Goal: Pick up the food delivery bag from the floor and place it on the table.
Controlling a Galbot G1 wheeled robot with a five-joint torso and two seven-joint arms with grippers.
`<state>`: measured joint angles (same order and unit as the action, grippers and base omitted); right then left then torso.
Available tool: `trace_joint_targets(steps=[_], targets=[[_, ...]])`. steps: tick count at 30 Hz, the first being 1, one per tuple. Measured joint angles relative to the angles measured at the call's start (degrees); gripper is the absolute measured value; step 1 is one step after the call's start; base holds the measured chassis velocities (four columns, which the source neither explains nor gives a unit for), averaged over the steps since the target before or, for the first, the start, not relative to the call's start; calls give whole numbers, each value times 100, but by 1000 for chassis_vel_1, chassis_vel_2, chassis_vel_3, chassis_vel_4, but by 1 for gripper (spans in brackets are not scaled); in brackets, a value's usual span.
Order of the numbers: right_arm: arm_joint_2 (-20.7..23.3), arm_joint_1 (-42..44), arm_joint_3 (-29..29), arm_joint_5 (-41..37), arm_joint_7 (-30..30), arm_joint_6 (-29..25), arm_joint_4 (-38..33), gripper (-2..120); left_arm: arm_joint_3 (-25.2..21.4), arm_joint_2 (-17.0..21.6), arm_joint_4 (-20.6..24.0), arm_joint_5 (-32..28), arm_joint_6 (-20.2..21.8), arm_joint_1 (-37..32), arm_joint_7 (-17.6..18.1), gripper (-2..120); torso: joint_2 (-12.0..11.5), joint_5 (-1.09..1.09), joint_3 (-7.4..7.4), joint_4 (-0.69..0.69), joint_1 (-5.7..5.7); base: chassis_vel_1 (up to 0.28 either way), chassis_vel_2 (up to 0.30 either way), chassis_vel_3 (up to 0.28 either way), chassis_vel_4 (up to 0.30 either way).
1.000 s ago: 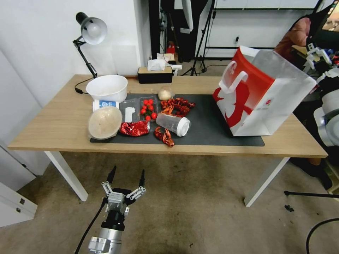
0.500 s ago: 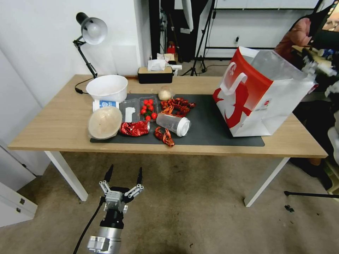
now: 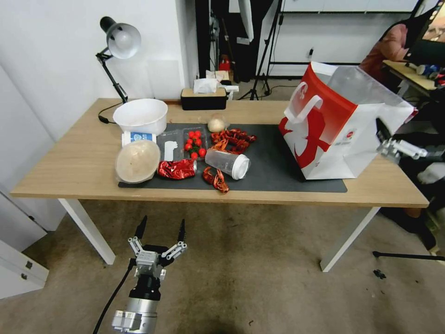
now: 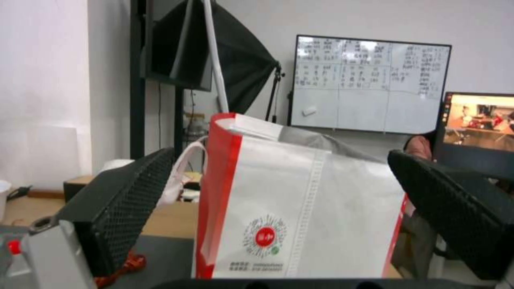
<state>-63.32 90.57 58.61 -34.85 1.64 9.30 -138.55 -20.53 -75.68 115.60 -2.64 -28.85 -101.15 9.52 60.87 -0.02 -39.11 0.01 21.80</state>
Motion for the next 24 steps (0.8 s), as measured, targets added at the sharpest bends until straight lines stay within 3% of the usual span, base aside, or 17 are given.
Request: trace_joint_targets(steps=[6, 8, 17, 24], targets=[[-508, 272, -235, 347, -383, -485, 388, 100, -25, 15, -79, -15, -84, 9, -1, 100, -1, 0, 0, -1, 0, 0, 0, 0, 0], [-709, 392, -340, 551, -647, -865, 806, 100, -31, 16, -99, -17, -105, 9, 0, 100, -1, 1, 0, -1, 0, 0, 0, 0, 0], [-975, 578, -450, 840, -1214, -1708, 1769, 100, -37, 0, -159, -4, -108, 52, -8, 100, -1, 2, -1, -1, 1, 0, 0, 0, 0], [-1118, 682, -515, 918, -1514, -1955, 1992, 100, -47, 0, -175, 8, -104, 77, -9, 100, -1, 2, -1, -1, 1, 0, 0, 0, 0]])
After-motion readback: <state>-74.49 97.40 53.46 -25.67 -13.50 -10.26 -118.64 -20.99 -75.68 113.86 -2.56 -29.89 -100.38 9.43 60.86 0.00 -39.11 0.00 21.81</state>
